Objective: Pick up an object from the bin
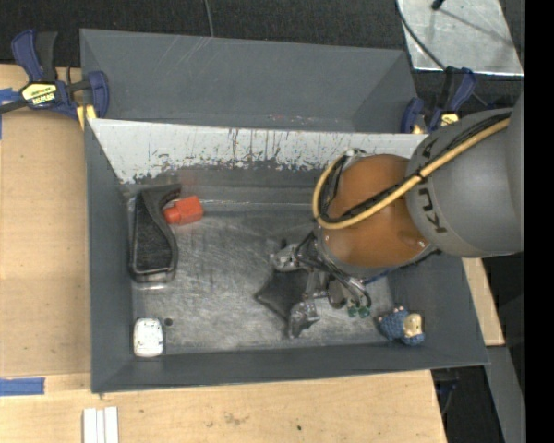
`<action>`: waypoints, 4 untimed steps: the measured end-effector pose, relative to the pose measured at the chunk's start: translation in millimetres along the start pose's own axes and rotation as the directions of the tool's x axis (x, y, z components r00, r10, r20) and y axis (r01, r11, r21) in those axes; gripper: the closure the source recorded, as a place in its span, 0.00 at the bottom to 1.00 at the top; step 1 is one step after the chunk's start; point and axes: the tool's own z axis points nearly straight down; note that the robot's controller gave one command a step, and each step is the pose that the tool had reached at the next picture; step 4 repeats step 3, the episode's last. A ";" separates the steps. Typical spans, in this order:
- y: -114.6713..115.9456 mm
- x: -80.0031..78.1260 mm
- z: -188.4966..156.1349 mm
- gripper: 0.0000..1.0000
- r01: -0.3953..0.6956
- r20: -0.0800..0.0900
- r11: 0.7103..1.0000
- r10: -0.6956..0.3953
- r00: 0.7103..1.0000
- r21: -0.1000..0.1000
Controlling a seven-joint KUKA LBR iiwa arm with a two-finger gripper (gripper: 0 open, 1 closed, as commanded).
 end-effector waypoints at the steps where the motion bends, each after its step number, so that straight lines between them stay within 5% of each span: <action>1: 1.7 -5.0 -2.7 1.00 0.002 0.012 1.000 -0.002 1.000 0.000; 2: -75.3 -16.2 -109.0 1.00 0.235 -0.004 0.972 -0.235 0.972 0.004; 4: -66.2 -26.4 -139.0 1.00 0.224 -0.005 0.975 -0.224 0.975 0.001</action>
Offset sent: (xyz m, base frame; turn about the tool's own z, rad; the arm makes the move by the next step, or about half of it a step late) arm 0.0000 0.0000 0.0000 0.0000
